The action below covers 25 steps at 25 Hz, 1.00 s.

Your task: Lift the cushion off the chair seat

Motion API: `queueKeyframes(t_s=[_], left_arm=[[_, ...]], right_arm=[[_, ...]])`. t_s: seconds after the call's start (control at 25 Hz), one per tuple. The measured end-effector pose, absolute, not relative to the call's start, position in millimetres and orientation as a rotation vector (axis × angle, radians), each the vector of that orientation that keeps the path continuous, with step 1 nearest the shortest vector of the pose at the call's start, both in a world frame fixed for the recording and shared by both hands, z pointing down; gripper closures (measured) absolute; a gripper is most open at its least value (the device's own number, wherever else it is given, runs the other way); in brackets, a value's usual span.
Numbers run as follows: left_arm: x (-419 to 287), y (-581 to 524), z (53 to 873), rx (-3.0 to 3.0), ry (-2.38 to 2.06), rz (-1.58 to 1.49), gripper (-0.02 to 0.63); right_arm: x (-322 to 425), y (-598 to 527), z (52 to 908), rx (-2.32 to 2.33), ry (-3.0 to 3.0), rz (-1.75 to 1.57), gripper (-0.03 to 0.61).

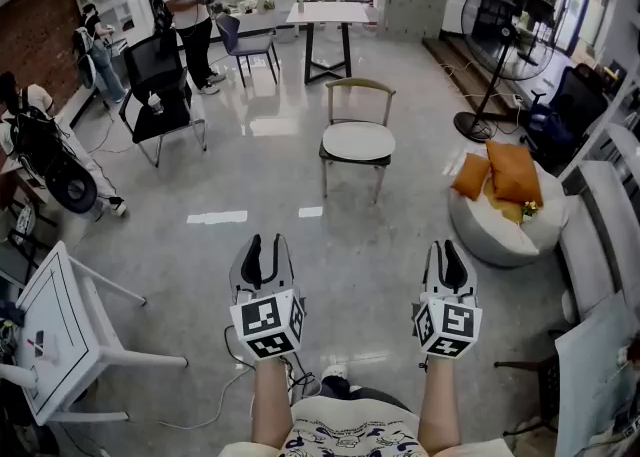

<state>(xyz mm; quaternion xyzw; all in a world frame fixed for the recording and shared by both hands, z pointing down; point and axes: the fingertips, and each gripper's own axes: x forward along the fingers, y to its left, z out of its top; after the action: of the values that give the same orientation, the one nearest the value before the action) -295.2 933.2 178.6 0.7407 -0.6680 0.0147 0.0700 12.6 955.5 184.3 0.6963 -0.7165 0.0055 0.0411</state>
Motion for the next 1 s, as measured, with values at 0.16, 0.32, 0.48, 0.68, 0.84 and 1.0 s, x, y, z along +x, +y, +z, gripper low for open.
queueKeyframes(t_s=[0.16,0.32,0.48,0.68,0.84,1.0], left_arm=[[-293,909,189,2.249,-1.989,0.068,0.396],[-284,888,198,2.267,-1.959,0.092,0.383],[-279,861,205,2.262,-1.948,0.105,0.383],[-265,815,212,2.250,-1.955,0.124,0.379],[-245,756,219,2.230,-1.983,0.140,0.374],[-218,684,220,2.209,-2.007,0.156,0.374]], right_arm=[[9,935,193,2.116,-2.219,0.036,0.441],[10,917,201,2.106,-2.222,0.053,0.402],[10,892,210,2.078,-2.227,0.073,0.371],[30,842,214,2.090,-2.225,0.090,0.364],[57,777,221,2.101,-2.243,0.122,0.362],[86,700,225,2.089,-2.272,0.156,0.361]])
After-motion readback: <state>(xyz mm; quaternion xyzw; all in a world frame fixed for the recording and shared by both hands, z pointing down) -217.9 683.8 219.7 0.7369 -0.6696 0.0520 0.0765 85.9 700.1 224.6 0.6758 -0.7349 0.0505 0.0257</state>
